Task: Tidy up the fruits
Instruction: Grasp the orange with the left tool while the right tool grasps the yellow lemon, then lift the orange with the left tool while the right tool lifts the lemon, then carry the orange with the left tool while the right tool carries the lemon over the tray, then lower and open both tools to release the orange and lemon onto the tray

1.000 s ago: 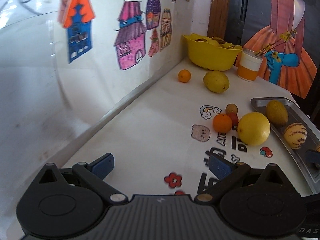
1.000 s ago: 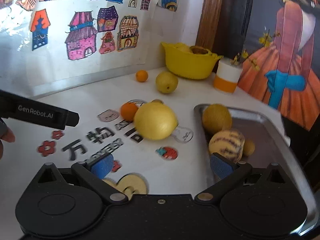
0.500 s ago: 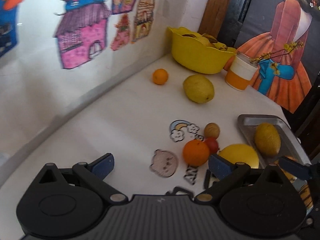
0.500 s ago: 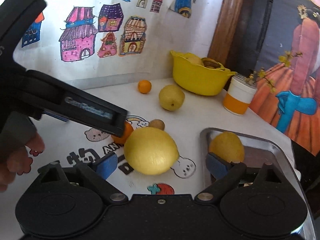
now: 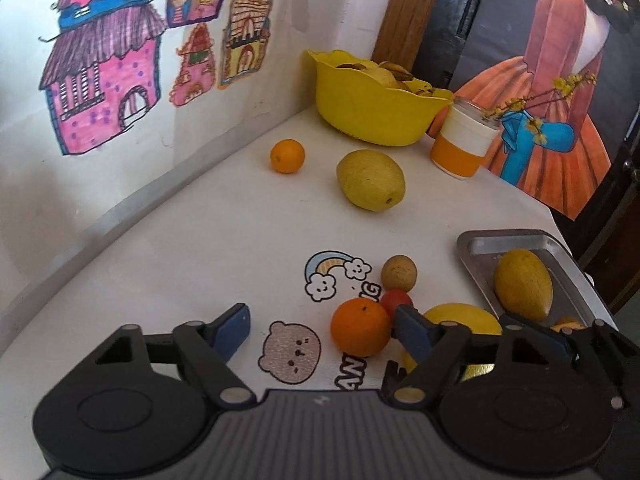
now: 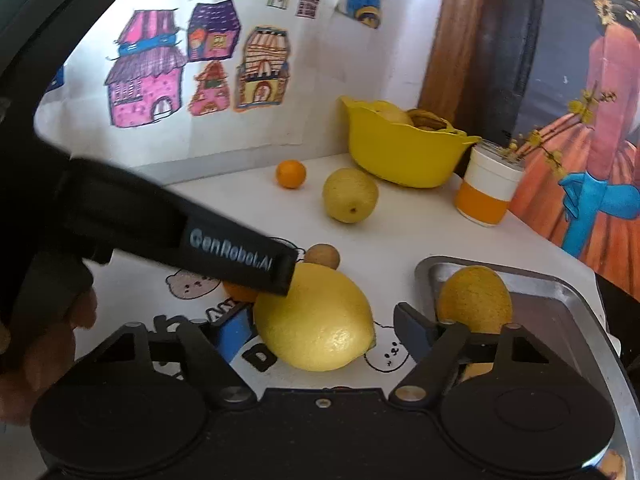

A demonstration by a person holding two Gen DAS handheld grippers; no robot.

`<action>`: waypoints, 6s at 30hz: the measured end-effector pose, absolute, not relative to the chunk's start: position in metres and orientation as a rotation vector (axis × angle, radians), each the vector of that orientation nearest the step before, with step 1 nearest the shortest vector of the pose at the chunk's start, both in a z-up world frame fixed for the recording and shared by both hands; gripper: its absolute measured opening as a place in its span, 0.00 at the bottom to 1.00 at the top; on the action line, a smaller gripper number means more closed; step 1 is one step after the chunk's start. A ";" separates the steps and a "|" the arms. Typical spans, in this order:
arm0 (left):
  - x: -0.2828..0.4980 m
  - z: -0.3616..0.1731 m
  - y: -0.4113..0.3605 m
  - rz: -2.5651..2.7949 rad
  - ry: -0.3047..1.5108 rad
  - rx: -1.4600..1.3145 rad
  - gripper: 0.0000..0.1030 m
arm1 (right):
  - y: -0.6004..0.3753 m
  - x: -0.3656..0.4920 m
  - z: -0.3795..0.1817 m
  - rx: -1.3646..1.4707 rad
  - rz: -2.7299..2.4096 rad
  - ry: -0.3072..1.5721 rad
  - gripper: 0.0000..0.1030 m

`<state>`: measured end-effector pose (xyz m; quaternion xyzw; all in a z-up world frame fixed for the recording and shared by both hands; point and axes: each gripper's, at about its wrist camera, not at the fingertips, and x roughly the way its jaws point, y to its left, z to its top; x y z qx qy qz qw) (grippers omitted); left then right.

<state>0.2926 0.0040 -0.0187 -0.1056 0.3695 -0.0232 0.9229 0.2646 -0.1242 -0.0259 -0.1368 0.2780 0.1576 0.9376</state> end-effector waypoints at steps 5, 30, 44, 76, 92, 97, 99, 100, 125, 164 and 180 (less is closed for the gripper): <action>0.296 -0.019 -0.003 -0.069 0.754 -0.199 0.66 | -0.123 0.268 -0.029 -0.275 0.322 0.588 0.70; 0.256 -0.016 -0.004 -0.075 0.797 -0.292 0.33 | -0.155 0.203 -0.019 -0.160 0.325 0.620 0.62; 0.206 -0.005 -0.034 -0.127 0.806 -0.304 0.33 | -0.196 0.138 0.003 -0.116 0.266 0.581 0.62; 0.180 -0.004 -0.079 -0.184 0.825 -0.302 0.33 | -0.247 0.110 -0.014 0.001 0.211 0.588 0.61; 0.156 -0.015 -0.068 -0.209 0.814 -0.298 0.33 | -0.248 0.050 -0.013 0.085 0.359 0.635 0.81; 0.140 -0.016 -0.068 -0.219 0.793 -0.272 0.33 | -0.244 0.050 -0.018 0.114 0.379 0.650 0.81; 0.136 -0.016 -0.066 -0.216 0.787 -0.273 0.33 | -0.243 0.048 -0.018 0.106 0.381 0.640 0.80; 0.135 -0.016 -0.065 -0.214 0.786 -0.273 0.33 | -0.243 0.047 -0.019 0.103 0.382 0.632 0.80; 0.115 -0.014 -0.056 -0.199 0.767 -0.286 0.33 | -0.246 0.033 -0.029 0.130 0.408 0.518 0.57; 0.145 -0.001 -0.085 -0.268 0.728 -0.250 0.33 | -0.280 0.085 0.011 0.059 0.339 0.452 0.62; 0.200 -0.008 -0.152 -0.403 0.736 -0.225 0.33 | -0.341 0.171 -0.009 0.125 0.084 0.473 0.62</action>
